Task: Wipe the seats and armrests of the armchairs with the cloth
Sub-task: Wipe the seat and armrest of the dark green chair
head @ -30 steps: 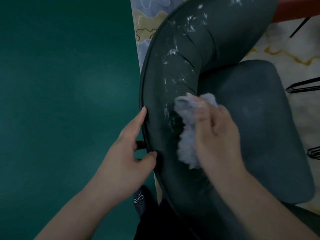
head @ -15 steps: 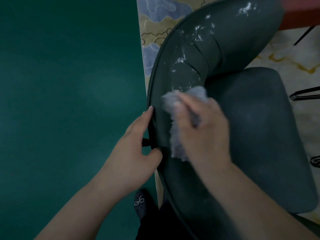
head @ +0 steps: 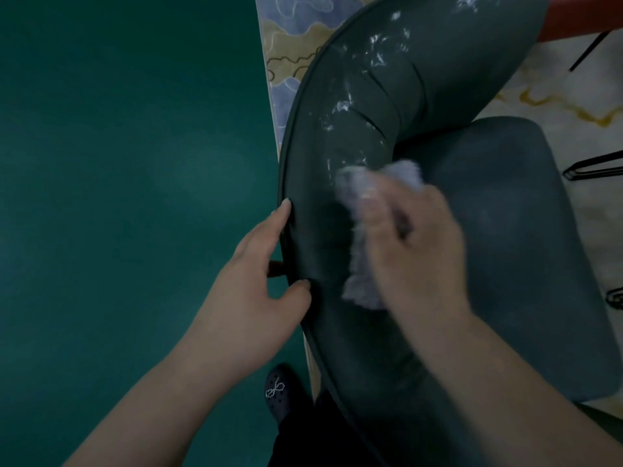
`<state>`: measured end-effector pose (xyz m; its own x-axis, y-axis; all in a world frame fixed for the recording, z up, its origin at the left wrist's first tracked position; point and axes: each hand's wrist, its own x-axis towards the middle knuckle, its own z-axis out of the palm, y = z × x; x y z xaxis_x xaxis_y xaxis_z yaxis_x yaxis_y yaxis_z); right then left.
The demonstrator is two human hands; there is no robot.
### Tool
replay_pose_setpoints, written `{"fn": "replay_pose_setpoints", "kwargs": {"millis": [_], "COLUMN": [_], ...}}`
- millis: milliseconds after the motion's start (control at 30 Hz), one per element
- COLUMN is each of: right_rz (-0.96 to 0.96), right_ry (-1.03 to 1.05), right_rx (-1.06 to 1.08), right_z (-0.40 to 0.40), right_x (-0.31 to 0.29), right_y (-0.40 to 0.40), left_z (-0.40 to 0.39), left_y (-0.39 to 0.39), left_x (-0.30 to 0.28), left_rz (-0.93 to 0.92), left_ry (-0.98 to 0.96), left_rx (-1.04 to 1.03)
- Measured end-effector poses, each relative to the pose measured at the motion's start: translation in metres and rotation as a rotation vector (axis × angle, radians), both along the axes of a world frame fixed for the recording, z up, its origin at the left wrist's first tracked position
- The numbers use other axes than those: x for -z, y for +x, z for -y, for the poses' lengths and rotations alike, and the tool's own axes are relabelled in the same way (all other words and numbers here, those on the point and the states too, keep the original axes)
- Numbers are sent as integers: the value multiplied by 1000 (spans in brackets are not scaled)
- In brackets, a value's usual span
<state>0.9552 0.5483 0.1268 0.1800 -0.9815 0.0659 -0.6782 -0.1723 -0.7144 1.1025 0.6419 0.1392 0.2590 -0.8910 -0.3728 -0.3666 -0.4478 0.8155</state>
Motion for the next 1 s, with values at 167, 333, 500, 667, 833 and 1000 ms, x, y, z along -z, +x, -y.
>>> {"fn": "replay_pose_setpoints", "kwargs": {"millis": [167,333,500,667,833,1000], "right_rz": [-42,28,-35,-89,95,71], "right_ry": [-96,65,-7,-37,29,32], "right_rx": [-171,-93,-125,-46,-30,-93], "right_z": [-13,0,2,2,-1,-8], "right_x": [3,12,10,13,16,15], "right_y": [16,-16,-10,-14,-14,-10], "left_z": [12,19,19,17,20,20], "left_y": [5,8,3,0,-4,-8], "left_x": [-3,-5,-2,-2,1,1], "left_rz": [33,8,42,35,39,63], "left_ry": [0,11,-9,-16,-30,-47], "left_rx": [-55,-49,-73,-94,-112,-142]}}
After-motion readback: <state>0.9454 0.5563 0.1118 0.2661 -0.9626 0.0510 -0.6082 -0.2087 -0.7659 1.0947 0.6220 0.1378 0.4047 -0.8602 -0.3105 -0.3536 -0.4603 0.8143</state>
